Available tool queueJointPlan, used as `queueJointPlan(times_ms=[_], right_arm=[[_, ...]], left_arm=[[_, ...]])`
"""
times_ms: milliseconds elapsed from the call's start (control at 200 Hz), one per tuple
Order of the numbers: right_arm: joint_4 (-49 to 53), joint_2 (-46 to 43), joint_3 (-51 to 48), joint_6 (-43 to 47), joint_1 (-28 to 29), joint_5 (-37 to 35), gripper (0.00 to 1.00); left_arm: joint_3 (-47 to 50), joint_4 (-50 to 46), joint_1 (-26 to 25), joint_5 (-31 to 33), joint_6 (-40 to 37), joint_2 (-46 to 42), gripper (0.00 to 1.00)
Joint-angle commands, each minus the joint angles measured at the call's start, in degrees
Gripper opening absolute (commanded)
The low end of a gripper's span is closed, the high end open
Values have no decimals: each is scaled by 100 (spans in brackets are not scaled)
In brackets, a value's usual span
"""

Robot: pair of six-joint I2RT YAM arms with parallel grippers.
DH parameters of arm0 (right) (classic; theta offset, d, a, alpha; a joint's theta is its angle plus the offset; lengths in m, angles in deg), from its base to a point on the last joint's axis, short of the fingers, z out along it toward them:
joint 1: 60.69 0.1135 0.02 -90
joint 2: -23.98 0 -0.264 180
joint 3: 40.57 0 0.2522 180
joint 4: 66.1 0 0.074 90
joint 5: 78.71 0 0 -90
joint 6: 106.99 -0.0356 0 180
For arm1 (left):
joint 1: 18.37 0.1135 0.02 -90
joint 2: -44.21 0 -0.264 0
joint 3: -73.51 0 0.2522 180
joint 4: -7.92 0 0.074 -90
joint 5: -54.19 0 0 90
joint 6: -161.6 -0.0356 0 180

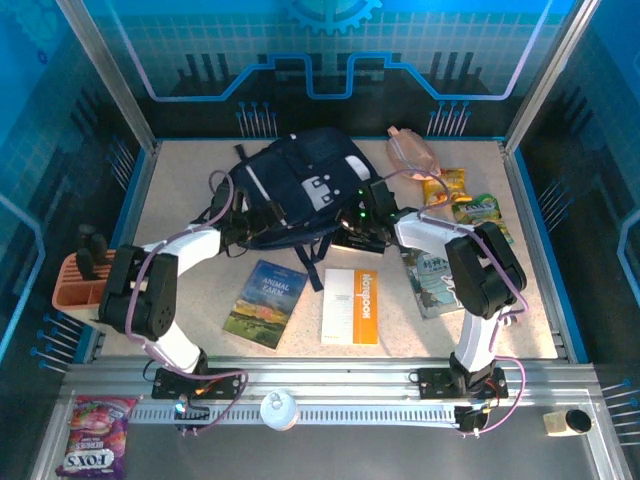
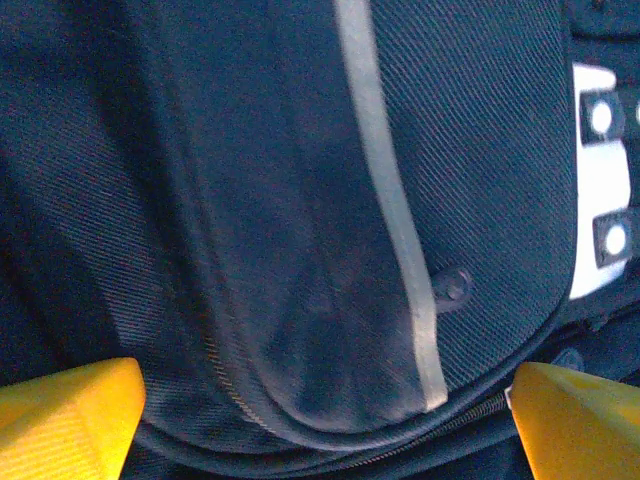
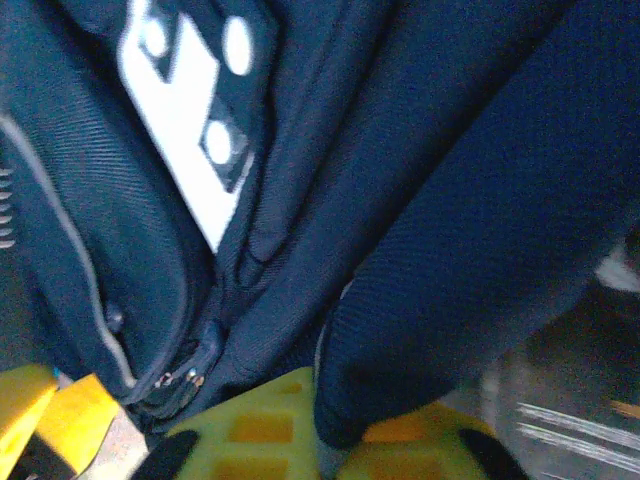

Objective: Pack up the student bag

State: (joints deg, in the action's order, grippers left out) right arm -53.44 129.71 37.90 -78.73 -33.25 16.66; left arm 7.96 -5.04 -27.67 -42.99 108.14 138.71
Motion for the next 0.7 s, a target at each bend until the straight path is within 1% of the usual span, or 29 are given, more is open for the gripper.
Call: queueJointPlan(times_ms=[0,90,160,245,375,425,480,550,645,695], right_arm=[[-285,-57,-25,-526,-133,61,25],[-216,47,63,-676,-101,246,42],[-127,86,78,-861,-53,291,50],[-107,147,64,-1021,34,274,51],[-132,358,141,-1185,120,386,50],[-98,457,197,-1200,130,417,48],[-106,517,226,-1211,136,425,45],[-126,522,257,-1124,125,392,35],[-170,414,377,-756,113,388,17],[-233,313,427,-559,117,392,13]], left_arm=[[-238,-83,9,146,-268,59,96],[-270,-240,-10,171,-360,-102,96],[-224,-388,-75,235,-455,-300,96],[-138,-601,-214,362,-546,-544,96],[102,-743,-524,574,-654,-851,90],[184,-714,-681,604,-693,-930,90],[246,-729,-865,638,-751,-968,88],[291,-787,-1112,694,-934,-979,86],[319,-801,-1416,801,-1262,-976,82],[302,-813,-1536,840,-1462,-959,80]])
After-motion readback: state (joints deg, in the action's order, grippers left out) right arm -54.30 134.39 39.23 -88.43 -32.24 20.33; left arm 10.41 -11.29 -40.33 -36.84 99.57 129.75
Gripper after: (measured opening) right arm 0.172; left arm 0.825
